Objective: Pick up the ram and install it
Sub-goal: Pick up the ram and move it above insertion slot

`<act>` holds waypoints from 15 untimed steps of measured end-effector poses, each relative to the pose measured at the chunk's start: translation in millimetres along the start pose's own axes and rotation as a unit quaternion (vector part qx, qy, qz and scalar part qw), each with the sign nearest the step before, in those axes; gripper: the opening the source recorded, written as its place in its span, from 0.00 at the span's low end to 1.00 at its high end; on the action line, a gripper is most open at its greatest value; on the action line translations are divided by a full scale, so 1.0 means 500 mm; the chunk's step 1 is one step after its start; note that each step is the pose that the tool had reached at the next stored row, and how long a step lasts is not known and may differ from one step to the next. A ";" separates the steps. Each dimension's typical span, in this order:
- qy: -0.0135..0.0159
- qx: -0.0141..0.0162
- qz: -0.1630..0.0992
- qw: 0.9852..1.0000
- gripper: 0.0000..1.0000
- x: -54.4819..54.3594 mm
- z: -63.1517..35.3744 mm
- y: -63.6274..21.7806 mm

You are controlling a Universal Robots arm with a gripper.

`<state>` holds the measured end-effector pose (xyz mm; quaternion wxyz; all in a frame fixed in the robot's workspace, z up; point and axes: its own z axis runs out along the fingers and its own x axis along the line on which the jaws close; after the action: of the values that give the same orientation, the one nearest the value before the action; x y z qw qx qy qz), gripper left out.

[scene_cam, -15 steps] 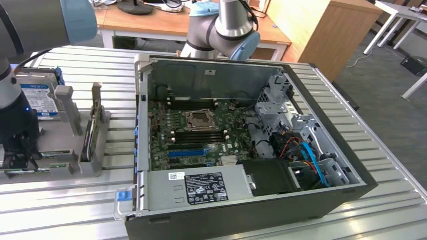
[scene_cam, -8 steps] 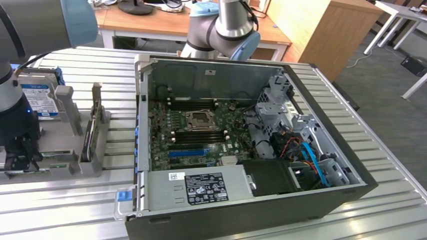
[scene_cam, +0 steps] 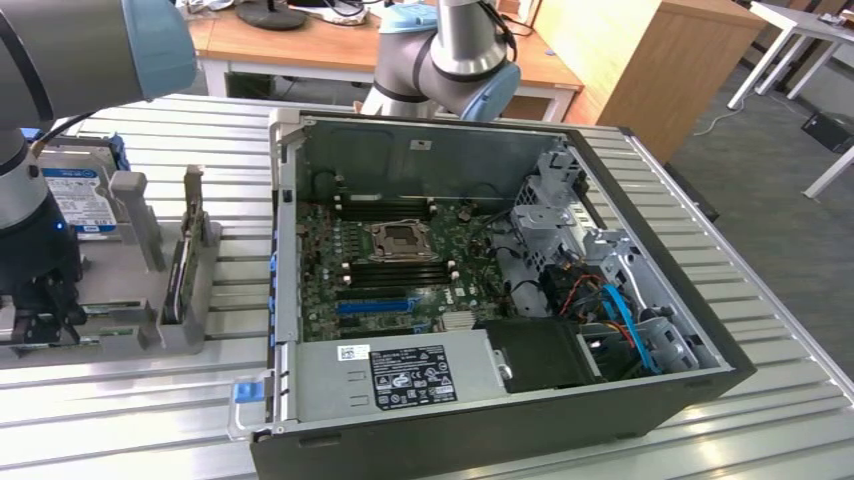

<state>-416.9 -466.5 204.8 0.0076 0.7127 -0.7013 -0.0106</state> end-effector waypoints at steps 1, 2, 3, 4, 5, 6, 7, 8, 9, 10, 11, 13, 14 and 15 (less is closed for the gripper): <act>0.000 0.000 0.000 1.000 0.30 0.000 0.000 0.000; 0.000 0.000 0.000 1.000 0.30 0.000 0.000 0.000; 0.000 0.000 0.000 1.000 0.30 0.000 0.000 0.000; 0.000 0.000 0.000 1.000 0.30 0.000 0.000 0.000; 0.000 0.000 0.000 1.000 0.30 0.000 0.000 0.000; 0.000 0.000 0.000 1.000 0.30 0.000 0.001 -0.001; 0.000 0.000 0.000 1.000 0.30 0.000 0.001 -0.001; 0.000 0.000 0.000 1.000 0.30 0.000 0.000 -0.002; 0.000 0.000 0.000 1.000 0.30 0.000 0.000 -0.003; 0.000 0.000 0.000 1.000 0.30 0.000 0.000 -0.005; 0.000 0.000 0.000 1.000 0.30 0.000 0.000 -0.006; 0.000 0.000 0.000 1.000 0.30 0.000 0.000 -0.009; 0.000 0.000 0.000 1.000 0.30 0.000 0.000 -0.010; 0.000 0.000 0.000 1.000 0.30 0.000 0.000 -0.011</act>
<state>-411.4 -466.5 204.5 0.0074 0.7128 -0.7013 -0.0107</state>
